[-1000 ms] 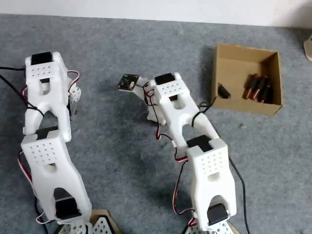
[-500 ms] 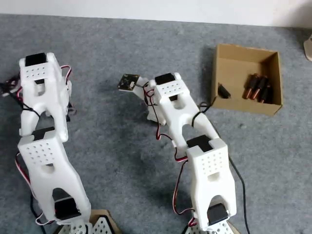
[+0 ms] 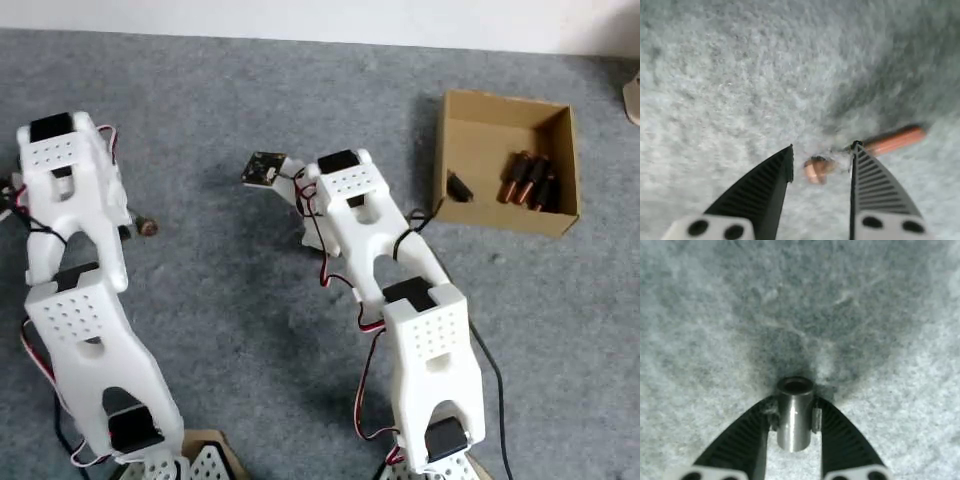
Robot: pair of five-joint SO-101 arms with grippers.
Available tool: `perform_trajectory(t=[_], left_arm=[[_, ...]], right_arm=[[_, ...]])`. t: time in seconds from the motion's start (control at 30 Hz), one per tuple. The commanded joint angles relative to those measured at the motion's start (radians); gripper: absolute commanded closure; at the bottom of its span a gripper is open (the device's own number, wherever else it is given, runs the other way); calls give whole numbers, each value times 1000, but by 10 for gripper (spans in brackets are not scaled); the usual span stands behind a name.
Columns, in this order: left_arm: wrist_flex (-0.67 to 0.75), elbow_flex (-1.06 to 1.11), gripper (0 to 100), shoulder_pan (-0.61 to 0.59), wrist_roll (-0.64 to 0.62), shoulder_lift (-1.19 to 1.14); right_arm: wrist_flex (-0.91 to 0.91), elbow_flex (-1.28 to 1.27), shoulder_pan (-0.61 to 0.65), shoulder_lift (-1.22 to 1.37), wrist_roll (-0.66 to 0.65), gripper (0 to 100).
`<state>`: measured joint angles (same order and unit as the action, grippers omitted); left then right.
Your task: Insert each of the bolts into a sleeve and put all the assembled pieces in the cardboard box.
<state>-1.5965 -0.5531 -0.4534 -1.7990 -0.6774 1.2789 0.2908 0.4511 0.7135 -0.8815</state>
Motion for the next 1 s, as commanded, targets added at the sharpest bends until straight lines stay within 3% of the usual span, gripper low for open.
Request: perform_trajectory(t=[0.0,0.23,0.4,0.77,0.97], left_arm=[[63,-48,816,-10,-71,-12],[130,-53,803,-8,-133,-143],[133,-54,703,-8,-239,-124],[63,-54,702,-2,-242,15],[71,-54,702,1,-390,50]], right_arm=[[1,-38,-5,16,8,992],[1,-38,-5,16,8,992],[1,-38,-5,16,8,992],[1,-38,-5,16,6,992],[1,-38,-5,16,6,992]])
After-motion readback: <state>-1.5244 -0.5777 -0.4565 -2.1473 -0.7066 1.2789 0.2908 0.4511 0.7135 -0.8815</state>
